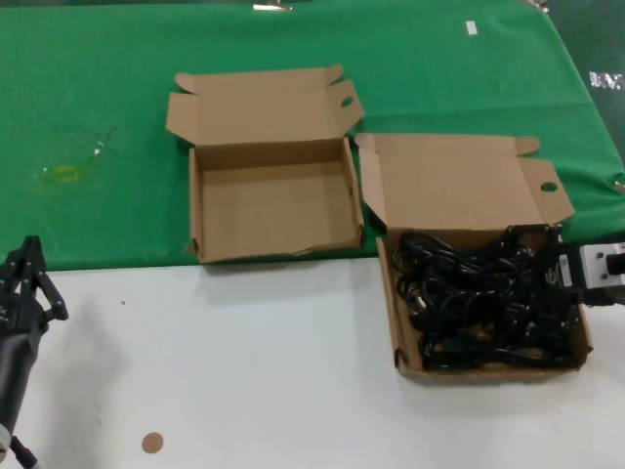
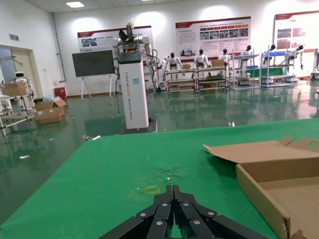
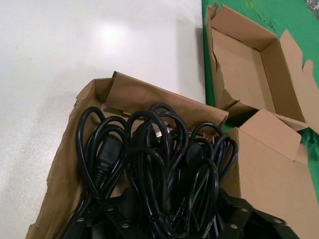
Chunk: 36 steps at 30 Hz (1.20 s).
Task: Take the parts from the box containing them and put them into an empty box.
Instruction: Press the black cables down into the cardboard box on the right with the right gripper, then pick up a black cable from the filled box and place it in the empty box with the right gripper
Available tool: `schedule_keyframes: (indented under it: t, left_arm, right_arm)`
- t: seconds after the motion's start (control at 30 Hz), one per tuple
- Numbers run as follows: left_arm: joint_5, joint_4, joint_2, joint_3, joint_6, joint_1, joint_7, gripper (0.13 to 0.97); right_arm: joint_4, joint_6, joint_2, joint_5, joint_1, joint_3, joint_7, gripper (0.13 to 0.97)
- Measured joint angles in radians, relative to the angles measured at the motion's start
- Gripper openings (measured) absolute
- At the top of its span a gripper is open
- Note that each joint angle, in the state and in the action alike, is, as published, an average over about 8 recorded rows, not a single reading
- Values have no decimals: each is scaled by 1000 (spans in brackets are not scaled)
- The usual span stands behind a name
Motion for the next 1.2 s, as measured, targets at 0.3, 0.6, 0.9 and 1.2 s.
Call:
schedule_keyframes:
  t: [0.3,0.6,0.9,1.2]
  left_arm:
    - [0,0,0,0,0,0,0,152]
    - [0,0,0,0,0,0,0,152]
    - [0,0,0,0,0,0,0,152]
    - [0,0,0,0,0,0,0,152]
  right_arm:
    - [3,6,0,-12,-1,-1,6,513]
    - [21,-4,14,-15,-6,3,28,326]
    - [60,-26,40,-17,-8,7,72,255]
    - [96,-56,62,-23,14,11,118,206]
